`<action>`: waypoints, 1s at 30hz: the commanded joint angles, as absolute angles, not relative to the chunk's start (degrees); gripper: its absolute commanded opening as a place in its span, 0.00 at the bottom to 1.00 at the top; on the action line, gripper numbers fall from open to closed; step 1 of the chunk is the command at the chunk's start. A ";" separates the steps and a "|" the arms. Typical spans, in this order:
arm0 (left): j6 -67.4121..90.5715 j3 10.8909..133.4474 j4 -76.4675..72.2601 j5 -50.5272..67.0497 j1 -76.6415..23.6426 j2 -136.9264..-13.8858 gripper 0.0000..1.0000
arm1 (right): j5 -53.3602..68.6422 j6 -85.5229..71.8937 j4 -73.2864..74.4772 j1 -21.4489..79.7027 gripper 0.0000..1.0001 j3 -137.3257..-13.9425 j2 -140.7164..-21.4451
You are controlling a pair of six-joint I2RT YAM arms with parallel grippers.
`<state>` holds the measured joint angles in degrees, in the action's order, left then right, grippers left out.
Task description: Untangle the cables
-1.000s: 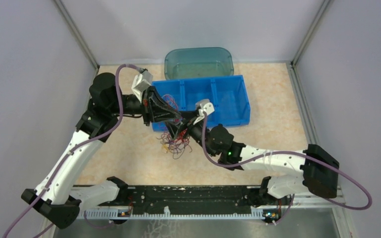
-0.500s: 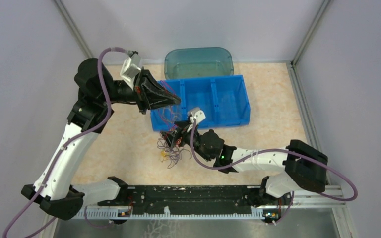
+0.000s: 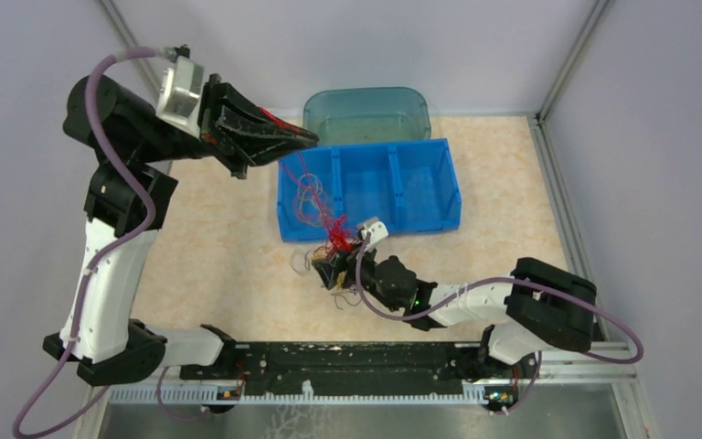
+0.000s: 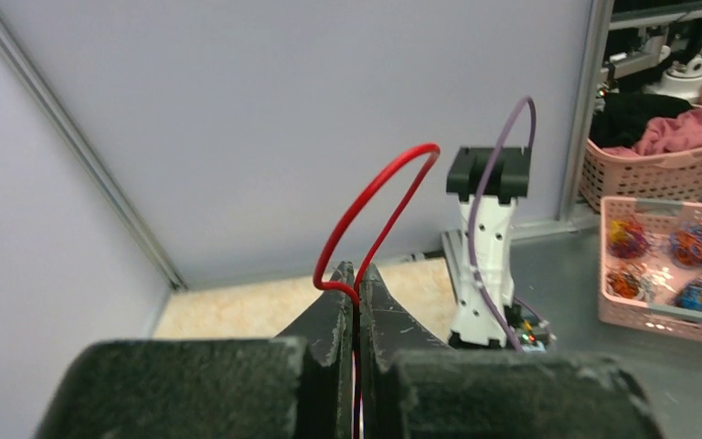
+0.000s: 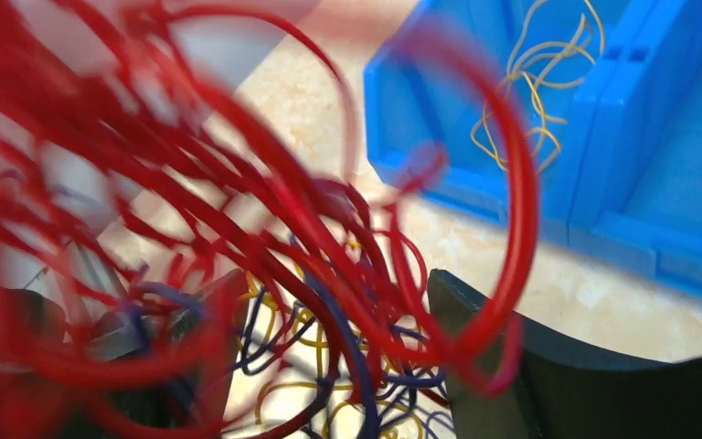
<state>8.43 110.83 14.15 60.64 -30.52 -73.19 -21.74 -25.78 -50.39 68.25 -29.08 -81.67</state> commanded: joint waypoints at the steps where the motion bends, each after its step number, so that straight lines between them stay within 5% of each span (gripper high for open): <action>1: 5.89 120.10 13.55 57.95 -30.88 -75.27 0.00 | -24.64 -29.33 -52.05 68.55 0.72 -26.92 -82.47; 19: 0.11 107.27 14.45 58.75 -30.85 -69.91 0.00 | -18.05 -20.63 -23.25 68.56 0.91 -29.49 -45.17; 30: 1.32 105.48 14.24 59.94 -30.85 -69.78 0.00 | -4.82 -14.22 -26.25 68.51 0.85 -46.15 -55.40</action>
<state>0.78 105.08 15.55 58.76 -30.57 -70.81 -9.63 -16.88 -21.23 68.25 -41.08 -51.05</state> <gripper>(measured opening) 0.017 0.870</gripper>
